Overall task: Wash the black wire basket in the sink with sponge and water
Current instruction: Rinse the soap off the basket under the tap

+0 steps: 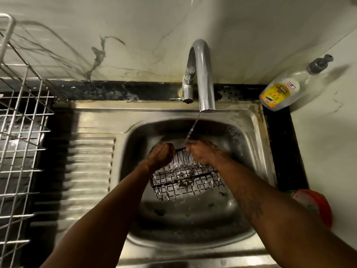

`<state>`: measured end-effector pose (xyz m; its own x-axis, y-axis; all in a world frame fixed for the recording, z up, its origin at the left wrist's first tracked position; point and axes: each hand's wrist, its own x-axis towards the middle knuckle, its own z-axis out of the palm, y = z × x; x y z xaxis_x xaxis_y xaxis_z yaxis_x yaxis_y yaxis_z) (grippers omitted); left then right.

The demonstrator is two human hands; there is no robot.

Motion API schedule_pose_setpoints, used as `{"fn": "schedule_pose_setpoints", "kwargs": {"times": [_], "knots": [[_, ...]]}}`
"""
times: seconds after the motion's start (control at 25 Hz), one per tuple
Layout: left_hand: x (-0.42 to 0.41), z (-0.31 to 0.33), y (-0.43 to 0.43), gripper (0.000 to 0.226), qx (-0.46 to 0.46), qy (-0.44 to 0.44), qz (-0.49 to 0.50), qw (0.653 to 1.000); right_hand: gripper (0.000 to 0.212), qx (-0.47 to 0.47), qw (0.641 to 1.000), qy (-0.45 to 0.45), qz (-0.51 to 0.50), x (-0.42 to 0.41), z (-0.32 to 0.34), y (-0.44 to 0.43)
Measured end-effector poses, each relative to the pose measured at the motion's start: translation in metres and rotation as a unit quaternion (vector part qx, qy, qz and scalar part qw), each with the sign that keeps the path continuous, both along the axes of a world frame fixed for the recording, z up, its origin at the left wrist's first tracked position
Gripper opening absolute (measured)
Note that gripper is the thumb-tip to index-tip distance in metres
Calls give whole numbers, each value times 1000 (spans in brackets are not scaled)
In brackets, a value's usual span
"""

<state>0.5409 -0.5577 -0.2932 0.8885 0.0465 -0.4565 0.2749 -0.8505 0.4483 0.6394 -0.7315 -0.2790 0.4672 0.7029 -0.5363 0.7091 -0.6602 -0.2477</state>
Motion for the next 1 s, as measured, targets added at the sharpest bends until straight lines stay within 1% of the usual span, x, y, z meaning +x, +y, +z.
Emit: {"fn": "schedule_pose_setpoints", "kwargs": {"times": [0.04,0.12,0.2,0.28,0.36,0.44,0.48,0.56,0.64,0.72,0.84,0.92,1.0], "knots": [[0,-3,3,24,-12,14,9,1000,21,-3,1000,-17,-2,2,-3,-4],[5,-1,5,23,-34,5,25,999,19,-7,1000,-20,-17,2,-5,2],[7,4,-1,23,-23,-34,8,999,21,-9,999,21,-31,-7,-7,20],[8,3,1,25,-14,-77,-21,997,28,11,997,60,-48,-13,-5,32],[6,-1,14,24,-31,-67,-12,997,29,15,996,69,-61,-2,0,28],[5,-4,28,26,-55,-46,6,997,25,7,997,57,-58,16,0,13],[4,-3,30,26,-55,-42,9,998,25,2,997,48,-58,20,3,10],[5,0,27,20,-37,-44,8,998,26,6,999,24,-34,12,1,20],[4,3,22,18,-31,-79,-20,996,30,22,997,65,-36,-7,1,39],[1,0,25,19,-28,-109,-38,993,25,25,990,126,-57,-10,4,47],[-9,-8,39,12,-32,-49,8,998,18,9,984,129,-124,19,3,32],[-11,-13,43,10,-21,-13,-1,1000,17,-13,982,116,-147,33,1,21],[1,-10,34,17,-4,10,-32,999,10,-24,987,93,-128,28,-5,26]]}}
